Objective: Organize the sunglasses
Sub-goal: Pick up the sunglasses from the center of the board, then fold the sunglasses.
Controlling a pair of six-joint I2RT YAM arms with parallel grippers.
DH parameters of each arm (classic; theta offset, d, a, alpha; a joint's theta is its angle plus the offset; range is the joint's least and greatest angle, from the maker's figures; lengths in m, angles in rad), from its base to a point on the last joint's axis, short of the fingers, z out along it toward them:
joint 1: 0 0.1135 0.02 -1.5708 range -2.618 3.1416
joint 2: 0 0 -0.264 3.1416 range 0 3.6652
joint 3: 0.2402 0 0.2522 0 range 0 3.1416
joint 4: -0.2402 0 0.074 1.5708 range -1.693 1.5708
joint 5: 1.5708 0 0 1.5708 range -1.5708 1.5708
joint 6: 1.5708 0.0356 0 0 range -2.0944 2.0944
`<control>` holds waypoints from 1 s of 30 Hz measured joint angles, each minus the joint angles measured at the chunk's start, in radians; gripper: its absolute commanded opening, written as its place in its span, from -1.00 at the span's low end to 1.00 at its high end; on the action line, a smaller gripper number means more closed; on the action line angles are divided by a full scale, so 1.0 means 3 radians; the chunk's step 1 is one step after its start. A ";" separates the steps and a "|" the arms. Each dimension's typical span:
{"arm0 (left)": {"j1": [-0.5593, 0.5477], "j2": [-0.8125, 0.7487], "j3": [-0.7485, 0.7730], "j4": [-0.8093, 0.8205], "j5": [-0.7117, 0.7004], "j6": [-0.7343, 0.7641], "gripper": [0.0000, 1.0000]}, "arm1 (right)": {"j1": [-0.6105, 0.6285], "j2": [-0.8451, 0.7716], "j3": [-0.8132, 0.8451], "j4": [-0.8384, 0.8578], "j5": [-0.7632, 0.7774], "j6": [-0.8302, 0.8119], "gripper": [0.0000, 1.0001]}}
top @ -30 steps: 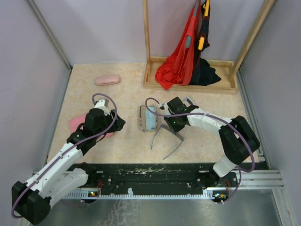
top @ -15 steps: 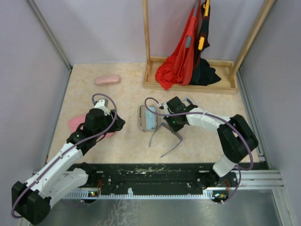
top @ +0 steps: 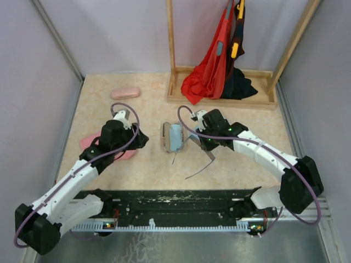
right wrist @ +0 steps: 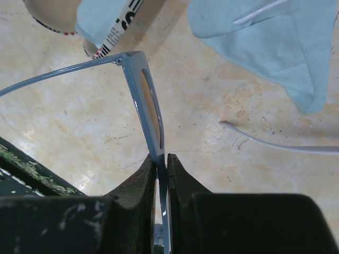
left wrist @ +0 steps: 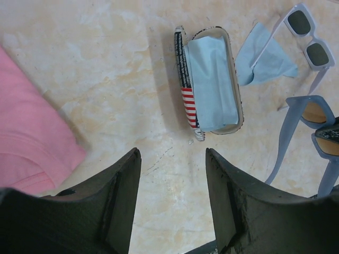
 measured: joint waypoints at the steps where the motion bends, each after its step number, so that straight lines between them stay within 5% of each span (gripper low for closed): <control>1: -0.0003 0.0053 0.0051 -0.0001 0.0013 0.0009 0.14 | 0.0008 -0.0069 0.0001 0.0003 0.0000 0.0043 -1.00; 13: -0.0504 0.0701 0.0463 0.0025 -0.0151 0.0019 0.12 | 0.0842 -0.0175 0.0158 0.0566 0.0586 0.0591 -1.00; 30: -0.1057 0.1185 0.0759 0.0005 -0.0913 -0.0135 0.08 | 0.0872 0.0098 0.0177 0.0985 0.0970 0.1244 -1.00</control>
